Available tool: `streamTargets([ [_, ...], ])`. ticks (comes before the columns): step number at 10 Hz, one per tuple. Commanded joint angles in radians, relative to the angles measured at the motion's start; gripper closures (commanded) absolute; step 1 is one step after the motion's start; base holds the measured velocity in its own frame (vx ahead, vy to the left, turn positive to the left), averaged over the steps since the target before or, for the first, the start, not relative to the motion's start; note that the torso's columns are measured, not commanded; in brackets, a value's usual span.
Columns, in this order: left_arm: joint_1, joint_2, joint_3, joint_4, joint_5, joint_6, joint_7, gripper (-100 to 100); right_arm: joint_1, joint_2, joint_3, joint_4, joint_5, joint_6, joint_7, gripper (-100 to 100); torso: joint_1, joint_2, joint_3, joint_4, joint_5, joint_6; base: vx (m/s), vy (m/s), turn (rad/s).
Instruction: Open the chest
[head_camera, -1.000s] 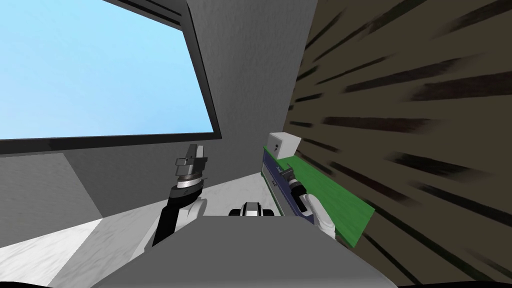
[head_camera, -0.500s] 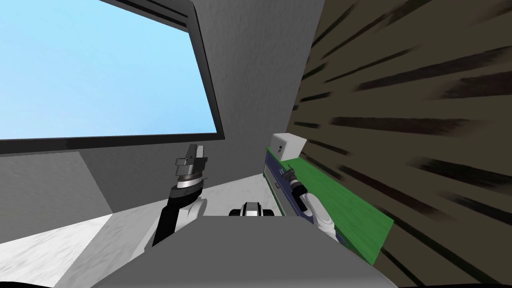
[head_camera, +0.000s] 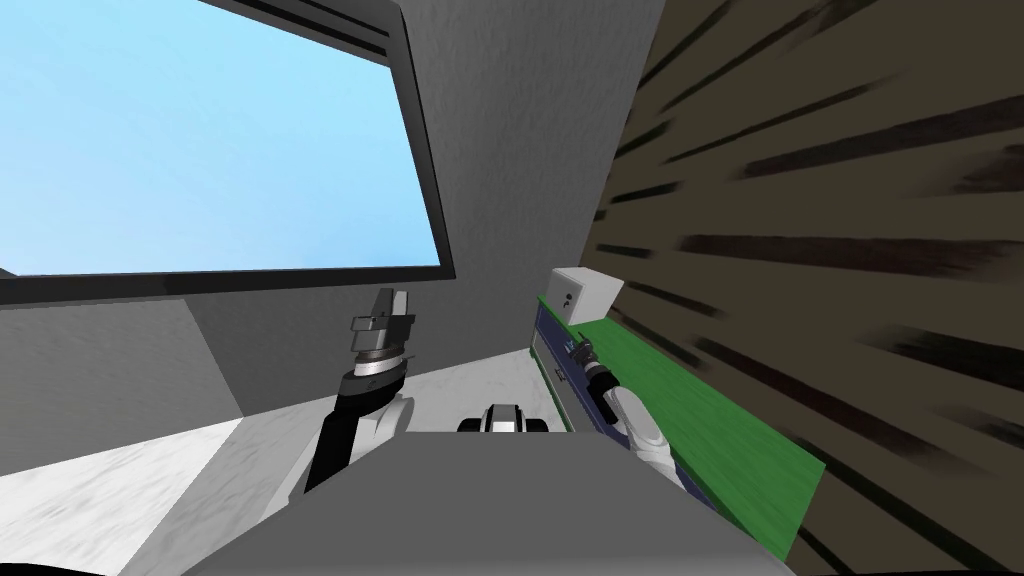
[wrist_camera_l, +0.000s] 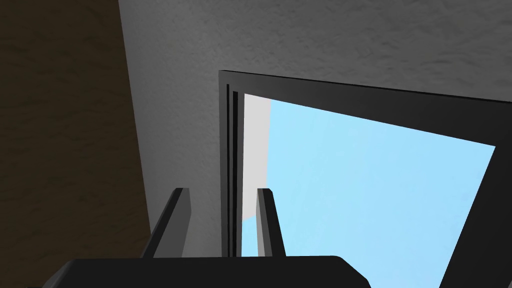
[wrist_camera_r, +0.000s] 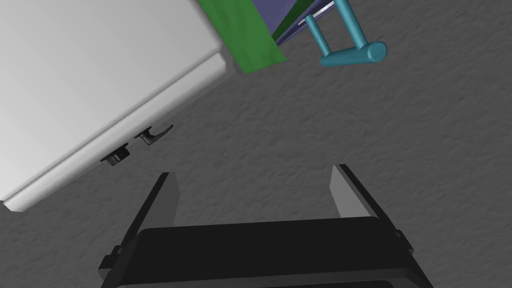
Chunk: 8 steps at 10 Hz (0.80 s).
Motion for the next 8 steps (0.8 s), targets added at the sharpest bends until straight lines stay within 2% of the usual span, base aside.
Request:
streamTargets([
  [1,0.0,0.0,0.0,0.0,0.0,0.0,0.0,0,-0.007,-0.011,-0.013,0.028,0.069,0.008,0.03,-100,0.001,0.0,0.0,0.0,0.0,0.0,0.017,0.033,0.038],
  [2,0.0,0.0,0.0,0.0,0.0,0.0,0.0,0,-0.013,-0.018,-0.026,0.053,0.107,0.01,0.06,-100,0.0,0.0,0.0,0.0,0.0,0.0,0.015,0.037,0.067],
  [3,0.0,0.0,0.0,0.0,0.0,0.0,0.0,0,-0.013,-0.018,-0.026,0.053,0.118,0.01,0.06,-100,0.001,0.0,0.0,0.0,0.0,0.0,0.012,0.03,0.045],
  [4,0.0,0.0,0.0,0.0,0.0,0.0,0.0,0,-0.018,-0.024,-0.04,0.077,0.163,0.012,0.089,-100,0.0,0.001,0.0,0.0,0.0,0.0,0.006,0.03,0.084],
  [5,0.0,0.0,0.0,0.0,0.0,0.0,0.0,0,-0.018,-0.024,-0.04,0.077,0.163,0.012,0.089,-100,0.0,0.001,0.0,0.0,0.0,0.0,0.001,0.024,0.038],
  [6,0.0,0.0,0.0,0.0,0.0,0.0,0.0,0,-0.022,-0.031,-0.053,0.101,0.202,0.013,0.116,-100,0.0,0.001,0.0,0.0,0.0,0.0,0.0,0.03,0.058],
  [7,0.0,0.0,0.0,0.0,0.0,0.0,0.0,0,-0.022,-0.031,-0.053,0.101,0.205,0.013,0.116,-100,0.0,0.0,0.0,0.0,0.0,0.0,-0.001,0.023,0.037],
  [8,0.0,0.0,0.0,0.0,0.0,0.0,0.0,0,-0.026,-0.037,-0.067,0.123,0.229,0.013,0.141,-100,0.0,0.0,0.0,0.0,0.0,0.0,-0.002,0.028,0.071],
])
